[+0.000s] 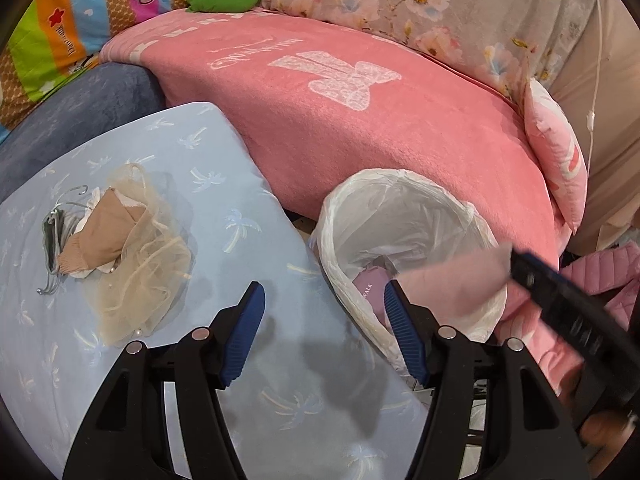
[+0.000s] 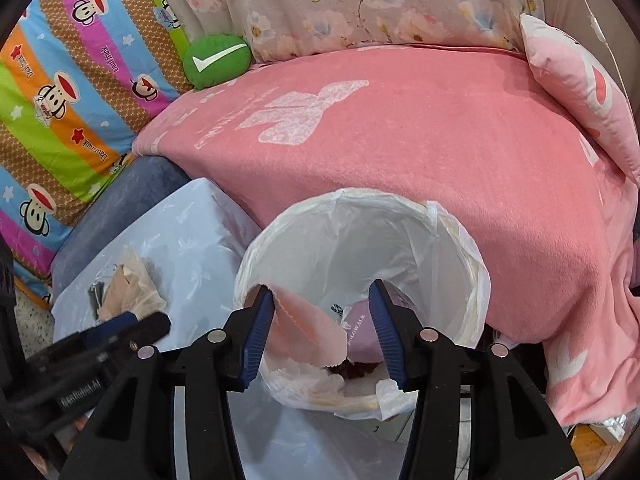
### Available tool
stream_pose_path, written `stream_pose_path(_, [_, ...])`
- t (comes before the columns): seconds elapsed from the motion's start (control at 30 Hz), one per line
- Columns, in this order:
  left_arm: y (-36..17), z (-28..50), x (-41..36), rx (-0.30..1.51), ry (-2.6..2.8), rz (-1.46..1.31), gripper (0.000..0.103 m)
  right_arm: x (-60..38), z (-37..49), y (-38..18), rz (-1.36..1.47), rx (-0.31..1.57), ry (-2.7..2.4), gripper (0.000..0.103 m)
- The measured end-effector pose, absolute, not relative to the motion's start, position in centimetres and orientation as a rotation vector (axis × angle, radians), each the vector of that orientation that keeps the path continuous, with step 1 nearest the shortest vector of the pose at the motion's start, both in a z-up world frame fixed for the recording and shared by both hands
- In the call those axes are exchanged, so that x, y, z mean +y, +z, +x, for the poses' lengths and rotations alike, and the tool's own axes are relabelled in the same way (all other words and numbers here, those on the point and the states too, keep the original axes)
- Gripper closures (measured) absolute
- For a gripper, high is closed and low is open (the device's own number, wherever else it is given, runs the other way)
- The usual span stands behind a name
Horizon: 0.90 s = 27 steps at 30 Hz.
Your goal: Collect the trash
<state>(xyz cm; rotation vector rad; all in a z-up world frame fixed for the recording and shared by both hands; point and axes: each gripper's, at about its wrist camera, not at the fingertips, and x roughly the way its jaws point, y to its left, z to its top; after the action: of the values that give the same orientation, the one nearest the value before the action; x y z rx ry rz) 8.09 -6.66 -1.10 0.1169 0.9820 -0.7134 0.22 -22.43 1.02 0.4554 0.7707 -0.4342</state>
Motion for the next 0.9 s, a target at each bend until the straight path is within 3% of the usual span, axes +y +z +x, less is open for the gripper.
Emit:
stream_pose_path(0.4, [-0.7,6.5,-13.0,0.911,-0.92,0.22,0.044,-24.7,1.4,3.7,0.521,0.731,-0.404,0.054])
stream_pose_path(0.9, [-1.0,8.3,-16.4,0.945,-0.845,0.208,0.044,-26.7,-3.6,2.9,0.575,0.742,-0.455,0.044])
